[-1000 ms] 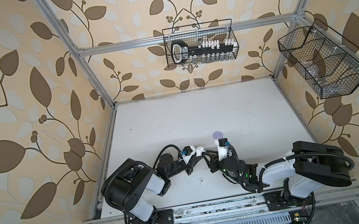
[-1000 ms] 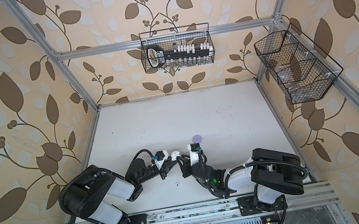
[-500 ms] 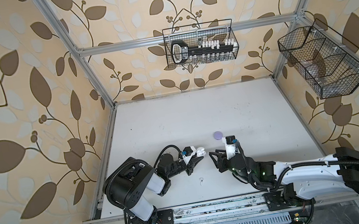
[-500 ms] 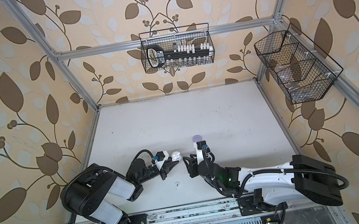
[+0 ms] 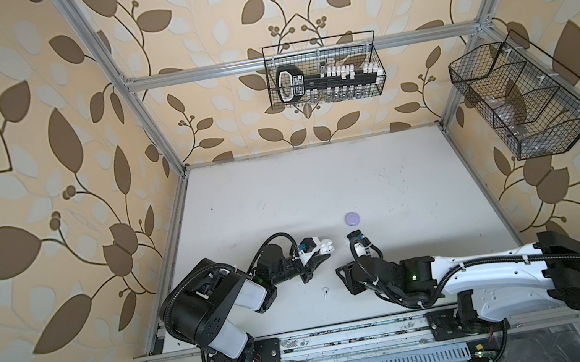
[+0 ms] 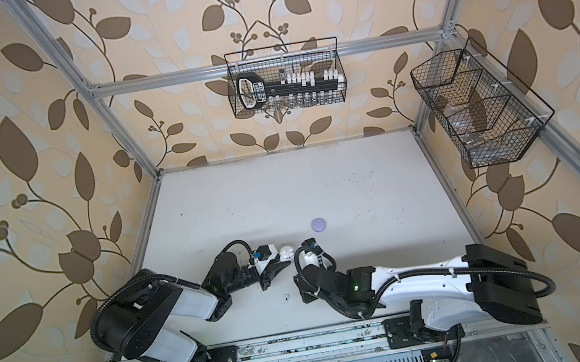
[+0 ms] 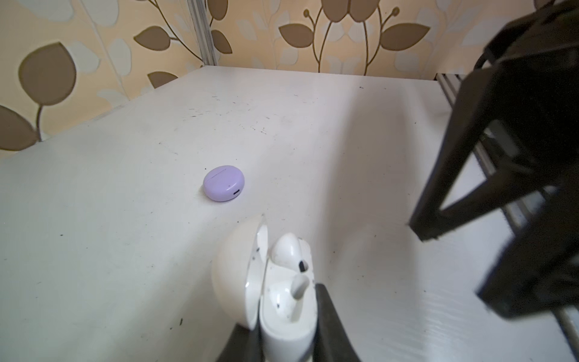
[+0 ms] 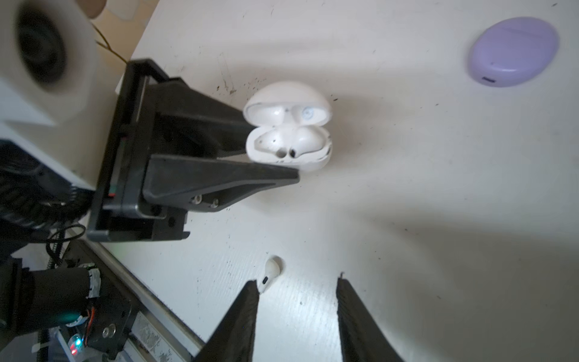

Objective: Insert wireless bluetooth earbuds into charging case
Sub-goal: Pick up the wireless bluetooth earbud from the bottom-center of the table.

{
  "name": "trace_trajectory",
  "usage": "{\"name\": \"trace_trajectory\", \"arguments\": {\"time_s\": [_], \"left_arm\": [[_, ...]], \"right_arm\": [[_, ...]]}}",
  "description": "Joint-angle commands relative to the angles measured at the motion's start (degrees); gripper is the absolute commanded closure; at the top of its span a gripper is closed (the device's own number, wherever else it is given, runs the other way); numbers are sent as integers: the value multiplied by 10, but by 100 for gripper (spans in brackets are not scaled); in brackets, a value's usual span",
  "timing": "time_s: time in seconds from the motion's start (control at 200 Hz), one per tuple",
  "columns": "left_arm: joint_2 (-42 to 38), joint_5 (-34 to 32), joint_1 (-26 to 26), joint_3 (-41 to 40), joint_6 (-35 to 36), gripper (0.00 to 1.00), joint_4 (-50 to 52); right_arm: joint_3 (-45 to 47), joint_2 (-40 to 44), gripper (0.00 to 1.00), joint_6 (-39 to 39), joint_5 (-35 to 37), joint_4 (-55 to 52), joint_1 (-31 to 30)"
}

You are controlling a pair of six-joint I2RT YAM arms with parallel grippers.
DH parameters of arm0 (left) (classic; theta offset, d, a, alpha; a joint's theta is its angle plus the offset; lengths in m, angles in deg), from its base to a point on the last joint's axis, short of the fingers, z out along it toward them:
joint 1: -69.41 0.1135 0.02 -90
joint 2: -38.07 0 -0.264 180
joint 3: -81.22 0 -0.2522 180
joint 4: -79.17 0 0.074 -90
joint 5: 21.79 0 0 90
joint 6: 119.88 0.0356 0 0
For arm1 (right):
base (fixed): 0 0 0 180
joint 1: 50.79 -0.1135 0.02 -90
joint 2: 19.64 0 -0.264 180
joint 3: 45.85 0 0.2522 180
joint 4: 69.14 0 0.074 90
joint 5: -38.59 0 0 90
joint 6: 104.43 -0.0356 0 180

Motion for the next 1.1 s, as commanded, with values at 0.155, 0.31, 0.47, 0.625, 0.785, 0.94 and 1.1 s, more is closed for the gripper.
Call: {"name": "trace_trajectory", "arguments": {"time_s": [0.155, 0.31, 0.47, 0.625, 0.785, 0.94, 1.1], "left_arm": [[-14, -47, 15, 0, 33, 92, -21], [-17, -39, 25, -5, 14, 93, -38], [0, -37, 30, -17, 0, 93, -88], [26, -38, 41, -29, -18, 93, -154], [27, -31, 50, -27, -28, 93, -156], [28, -28, 53, -26, -31, 93, -155], [28, -25, 54, -26, -32, 93, -155]], "right_arm": [[-89, -119, 56, -4, -49, -54, -34], [-103, -150, 56, -8, -65, -52, -35], [-122, -189, 58, -8, -79, -53, -35], [-139, -215, 65, -12, -86, -54, -35], [-155, -236, 65, -8, -84, -72, -31], [-181, -260, 64, 5, -63, -108, -35], [-200, -277, 64, 10, -38, -146, -38]]}}
